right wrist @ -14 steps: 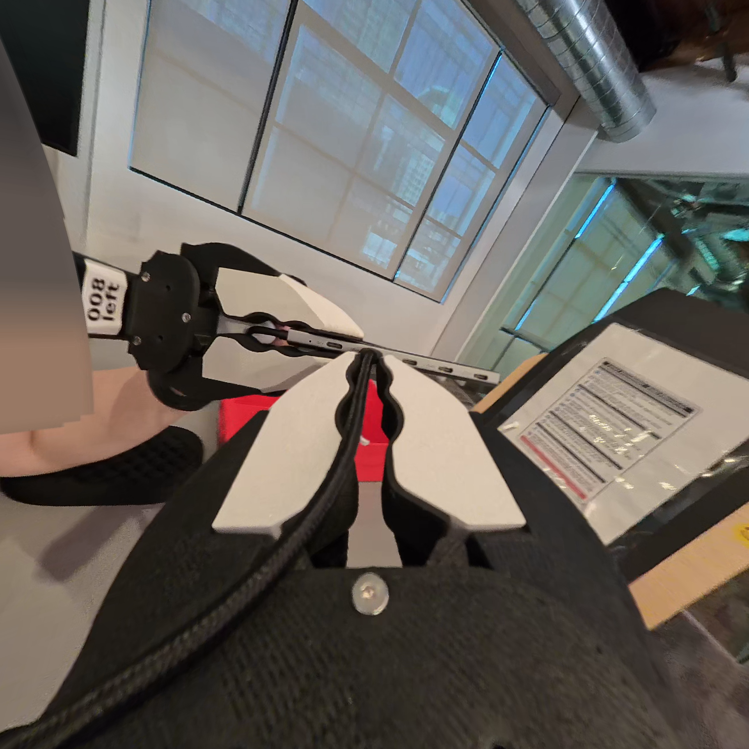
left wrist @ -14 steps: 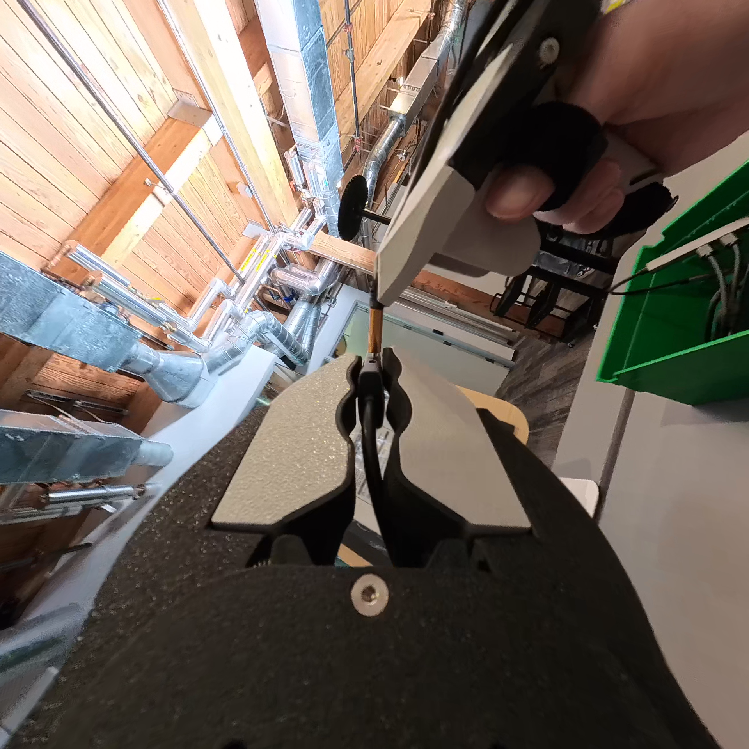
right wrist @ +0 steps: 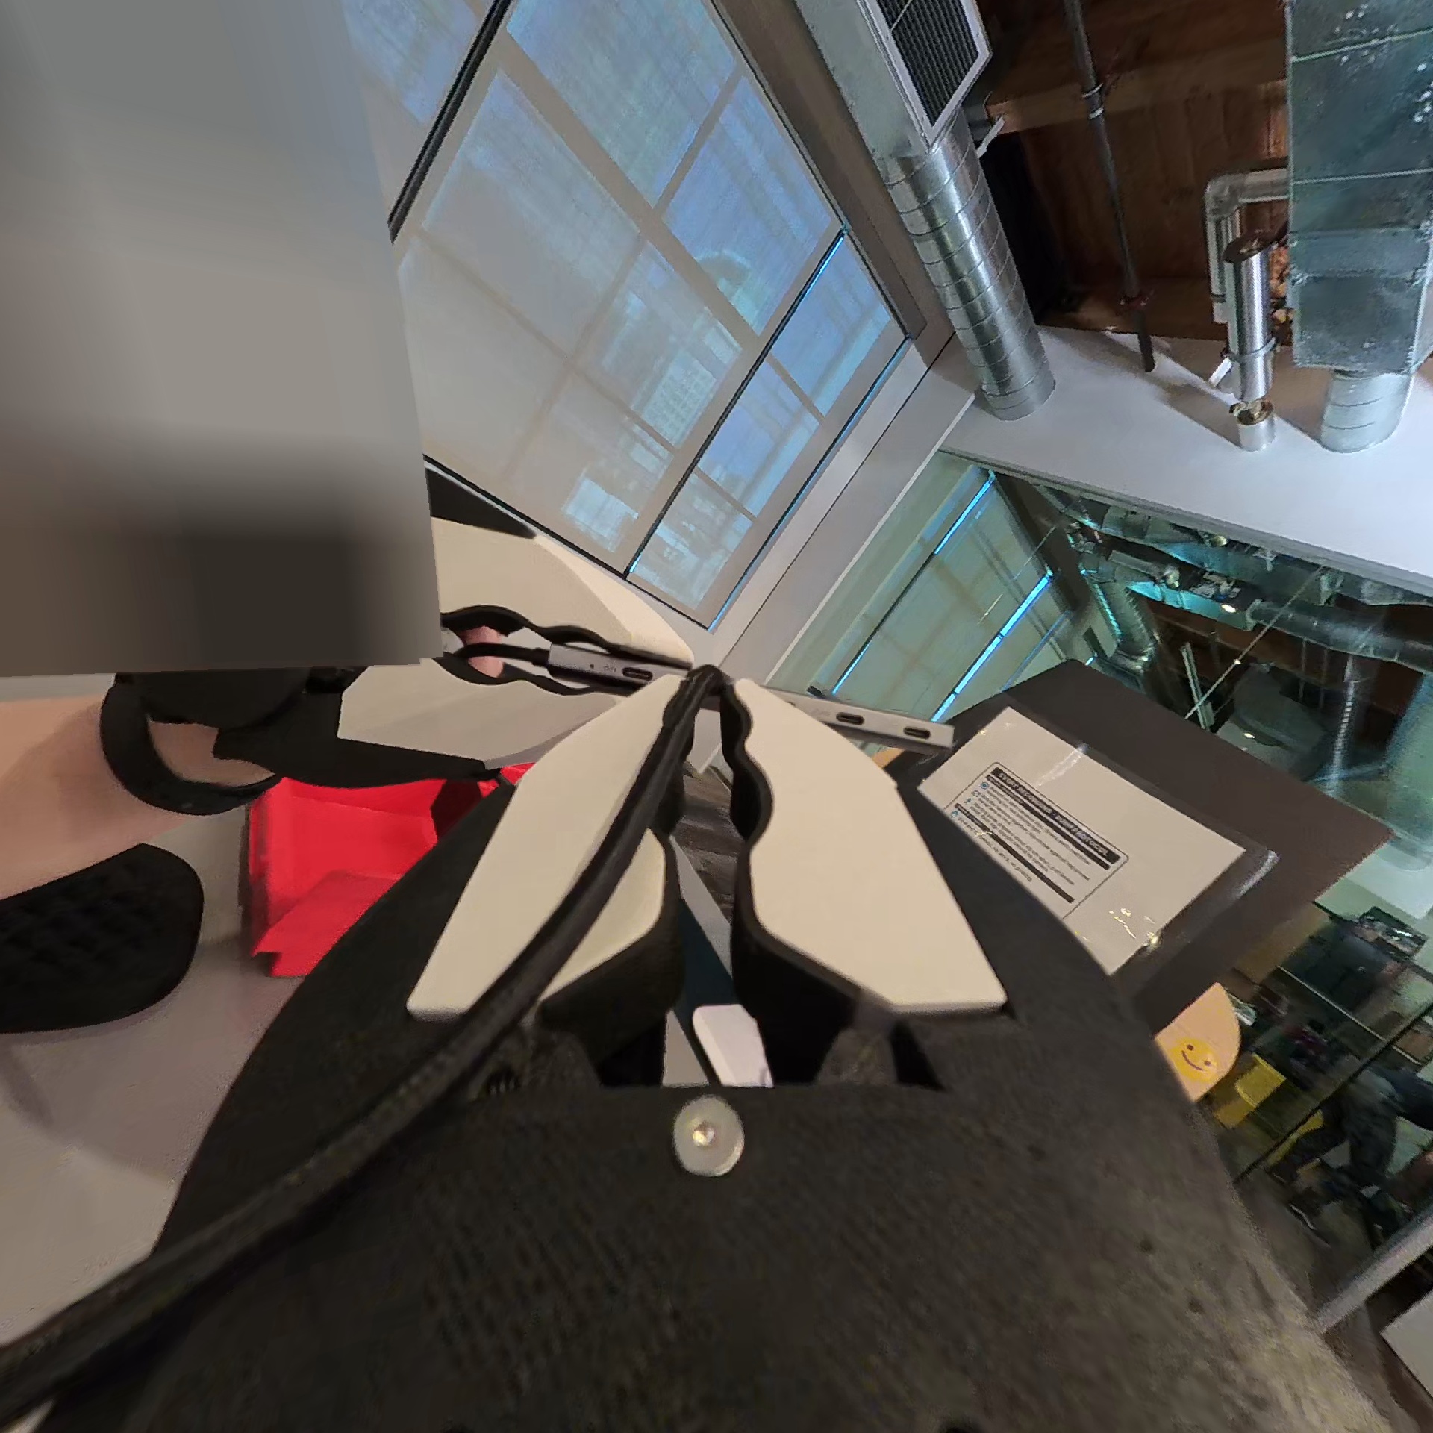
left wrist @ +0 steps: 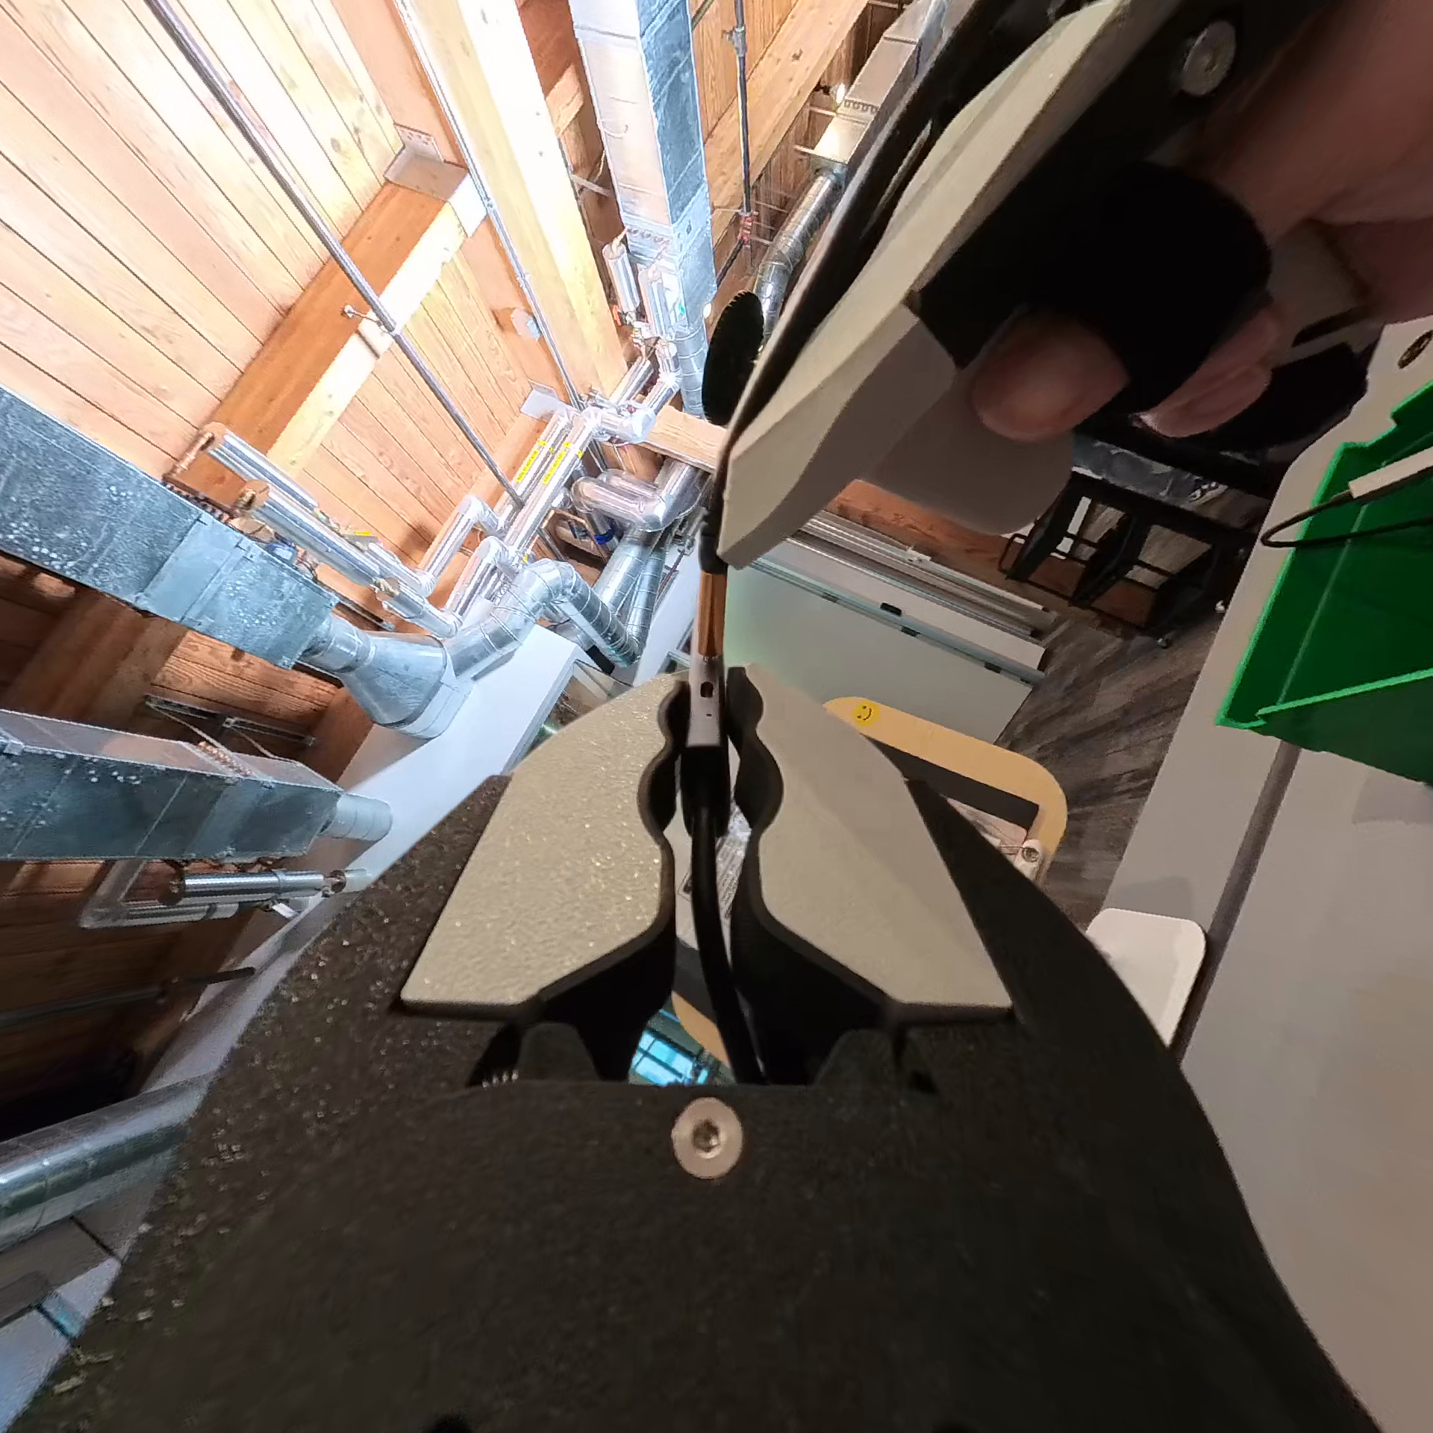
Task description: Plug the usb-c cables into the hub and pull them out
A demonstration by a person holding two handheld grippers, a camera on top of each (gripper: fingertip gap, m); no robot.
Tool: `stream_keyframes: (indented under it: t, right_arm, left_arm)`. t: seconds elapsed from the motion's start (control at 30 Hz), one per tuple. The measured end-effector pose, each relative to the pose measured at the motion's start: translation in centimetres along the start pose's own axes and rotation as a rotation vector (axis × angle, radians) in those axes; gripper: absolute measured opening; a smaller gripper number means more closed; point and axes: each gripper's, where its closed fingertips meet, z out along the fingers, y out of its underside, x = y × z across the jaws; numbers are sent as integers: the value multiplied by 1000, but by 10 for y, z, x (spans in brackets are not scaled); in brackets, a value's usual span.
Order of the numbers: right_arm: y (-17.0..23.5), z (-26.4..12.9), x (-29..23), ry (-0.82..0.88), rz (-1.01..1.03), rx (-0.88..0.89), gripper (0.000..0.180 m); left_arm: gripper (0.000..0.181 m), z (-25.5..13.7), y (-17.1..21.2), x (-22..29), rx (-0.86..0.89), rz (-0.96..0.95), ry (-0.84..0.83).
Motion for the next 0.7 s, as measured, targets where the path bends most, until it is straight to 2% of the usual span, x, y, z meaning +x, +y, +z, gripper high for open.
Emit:
stream_keyframes:
  t: [0.03, 0.5, 0.7]
  right_arm:
    - [0, 0, 0, 2, -5, -4, 7]
    - [-9, 4, -6, 117, -222, 1, 7]
    - [-9, 7, -4, 106, -116, -31, 8]
  left_arm:
    - [9, 0, 1, -1, -4, 6, 0]
    - [9, 0, 4, -9, -67, -19, -26]
    - [9, -1, 6, -10, -73, 57, -41]
